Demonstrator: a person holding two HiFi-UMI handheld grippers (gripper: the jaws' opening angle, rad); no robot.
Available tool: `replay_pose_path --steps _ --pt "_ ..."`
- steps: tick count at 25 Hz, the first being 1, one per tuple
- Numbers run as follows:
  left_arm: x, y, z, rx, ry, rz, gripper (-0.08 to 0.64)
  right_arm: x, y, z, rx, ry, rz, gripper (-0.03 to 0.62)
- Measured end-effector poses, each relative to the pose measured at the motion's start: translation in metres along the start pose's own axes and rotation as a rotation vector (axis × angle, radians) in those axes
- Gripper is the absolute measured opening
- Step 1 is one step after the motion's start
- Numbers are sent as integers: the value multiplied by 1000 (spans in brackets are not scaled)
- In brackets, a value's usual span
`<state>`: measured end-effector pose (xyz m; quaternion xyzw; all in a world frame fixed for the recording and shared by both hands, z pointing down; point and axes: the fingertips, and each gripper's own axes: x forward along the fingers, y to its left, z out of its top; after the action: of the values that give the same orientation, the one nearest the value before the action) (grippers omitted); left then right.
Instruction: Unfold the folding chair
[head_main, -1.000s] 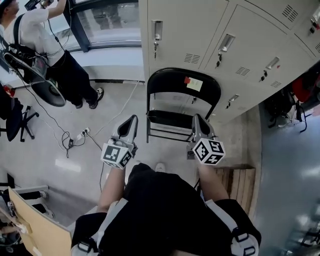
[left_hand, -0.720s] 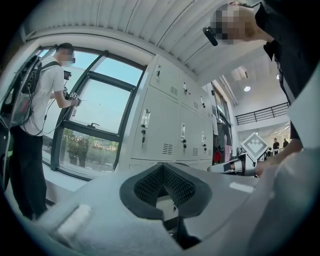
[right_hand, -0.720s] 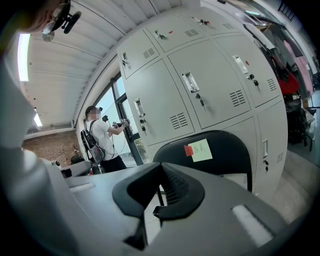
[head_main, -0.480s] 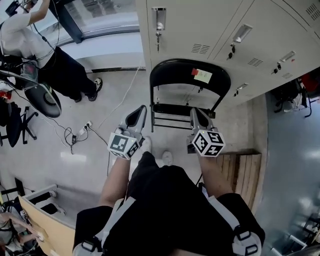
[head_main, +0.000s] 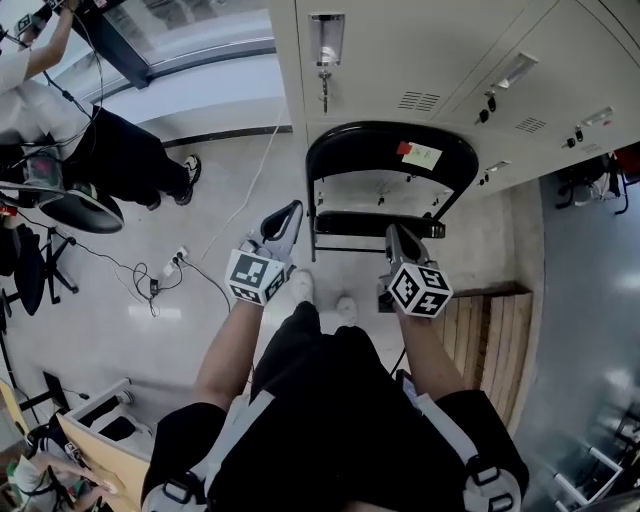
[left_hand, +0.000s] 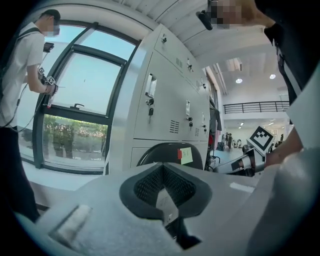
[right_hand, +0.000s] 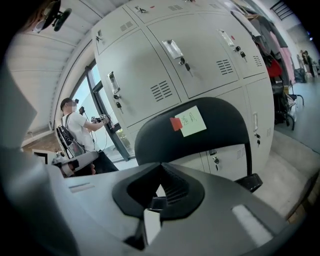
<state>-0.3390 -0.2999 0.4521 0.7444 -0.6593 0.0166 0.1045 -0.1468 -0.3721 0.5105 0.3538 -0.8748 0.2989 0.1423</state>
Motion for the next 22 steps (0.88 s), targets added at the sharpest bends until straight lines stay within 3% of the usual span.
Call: replay_pose_path --steps 4,13,18,22 --pt "19 19 -11 -9 37 -43 5 8 -7 -18 55 18 -55 5" --pt "79 57 -48 -88 157 -135 174 18 -20 -31 149 -14 -164 6" --pt "104 67 -73 -39 243 -186 202 11 -24 -43 185 -17 -215 6" --pt "117 70 -84 -50 279 -217 235 11 -27 -45 200 -19 -239 6"
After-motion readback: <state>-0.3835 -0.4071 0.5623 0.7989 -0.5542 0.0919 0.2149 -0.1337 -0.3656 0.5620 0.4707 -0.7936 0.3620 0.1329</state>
